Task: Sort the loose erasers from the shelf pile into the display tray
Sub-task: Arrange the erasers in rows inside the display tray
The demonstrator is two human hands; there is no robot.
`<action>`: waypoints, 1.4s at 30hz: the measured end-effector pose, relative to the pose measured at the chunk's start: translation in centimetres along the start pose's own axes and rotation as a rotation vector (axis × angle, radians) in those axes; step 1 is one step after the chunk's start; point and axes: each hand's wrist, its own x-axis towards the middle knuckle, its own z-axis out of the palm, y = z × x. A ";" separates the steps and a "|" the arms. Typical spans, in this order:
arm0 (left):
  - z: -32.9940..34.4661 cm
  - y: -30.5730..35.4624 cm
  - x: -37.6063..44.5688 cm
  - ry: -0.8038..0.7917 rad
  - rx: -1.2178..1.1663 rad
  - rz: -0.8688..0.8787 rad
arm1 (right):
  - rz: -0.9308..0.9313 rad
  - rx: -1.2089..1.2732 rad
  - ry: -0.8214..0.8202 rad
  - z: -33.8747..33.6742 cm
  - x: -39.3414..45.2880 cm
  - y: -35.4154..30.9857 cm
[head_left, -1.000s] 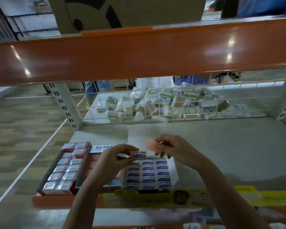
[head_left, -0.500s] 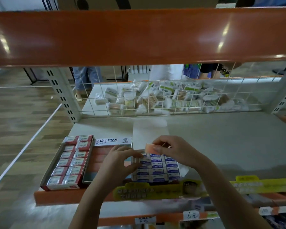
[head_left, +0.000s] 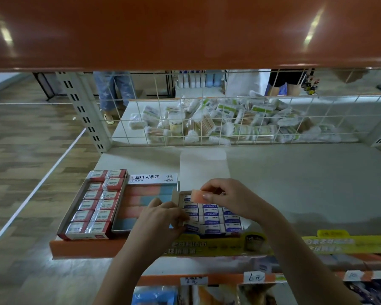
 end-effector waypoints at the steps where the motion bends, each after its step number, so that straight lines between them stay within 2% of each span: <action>1: 0.0 0.0 0.0 -0.011 0.004 0.003 | 0.001 -0.001 -0.003 0.1 0.1 0.0; 9: -0.2 0.4 0.0 -0.043 0.050 0.019 | -0.002 0.008 -0.037 -0.3 0.7 0.1; 18: 0.3 1.7 -0.5 0.049 0.026 -0.099 | -0.110 0.025 -0.116 -1.5 2.4 0.0; 26: -2.6 -0.7 -2.4 0.325 -0.022 -0.169 | -0.198 0.044 -0.112 -1.1 5.1 -2.7; 32: -3.5 -4.5 -3.4 0.211 0.064 -0.253 | -0.258 -0.037 -0.131 0.7 6.5 -6.0; 36: -4.2 -6.1 -3.5 0.056 0.085 -0.218 | -0.217 -0.169 -0.220 2.2 7.3 -7.7; 39: -4.1 -7.3 -3.0 0.005 0.084 -0.168 | -0.179 -0.313 -0.330 3.3 7.5 -8.3; 42: -3.8 -8.2 -2.7 -0.040 0.059 -0.114 | -0.093 -0.443 -0.373 4.0 7.0 -8.3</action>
